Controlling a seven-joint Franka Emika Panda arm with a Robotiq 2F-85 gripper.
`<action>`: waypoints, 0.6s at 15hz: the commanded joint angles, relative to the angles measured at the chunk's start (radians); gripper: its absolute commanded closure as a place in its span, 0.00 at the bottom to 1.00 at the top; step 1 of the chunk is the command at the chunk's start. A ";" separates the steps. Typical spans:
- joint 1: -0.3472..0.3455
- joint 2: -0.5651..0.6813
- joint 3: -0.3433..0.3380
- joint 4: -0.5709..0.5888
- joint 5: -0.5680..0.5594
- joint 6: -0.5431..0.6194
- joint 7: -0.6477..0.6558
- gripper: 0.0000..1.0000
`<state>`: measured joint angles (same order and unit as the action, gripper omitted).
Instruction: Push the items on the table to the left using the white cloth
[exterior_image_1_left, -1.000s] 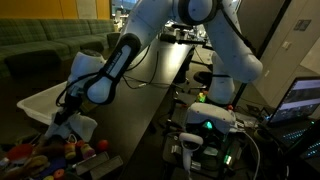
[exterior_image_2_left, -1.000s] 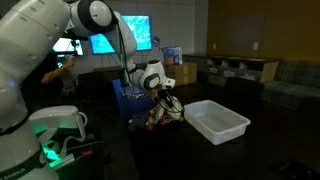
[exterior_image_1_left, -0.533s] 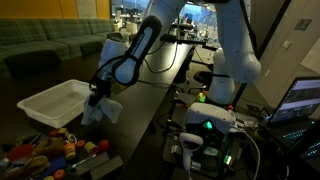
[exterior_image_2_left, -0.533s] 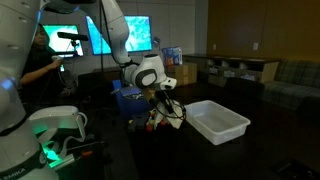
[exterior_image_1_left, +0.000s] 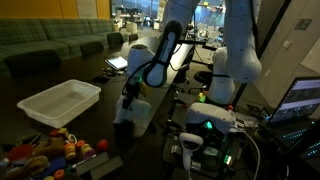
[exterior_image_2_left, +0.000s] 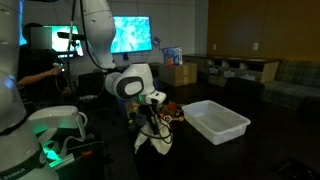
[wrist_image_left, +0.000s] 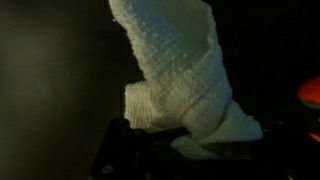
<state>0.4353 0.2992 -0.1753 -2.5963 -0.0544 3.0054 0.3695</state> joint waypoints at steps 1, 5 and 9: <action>0.073 -0.019 0.003 -0.072 -0.020 -0.024 0.109 1.00; 0.101 0.032 0.114 -0.059 0.040 -0.075 0.195 1.00; 0.032 0.097 0.307 0.012 0.182 -0.149 0.187 1.00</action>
<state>0.5202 0.3448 0.0169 -2.6507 0.0403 2.9062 0.5589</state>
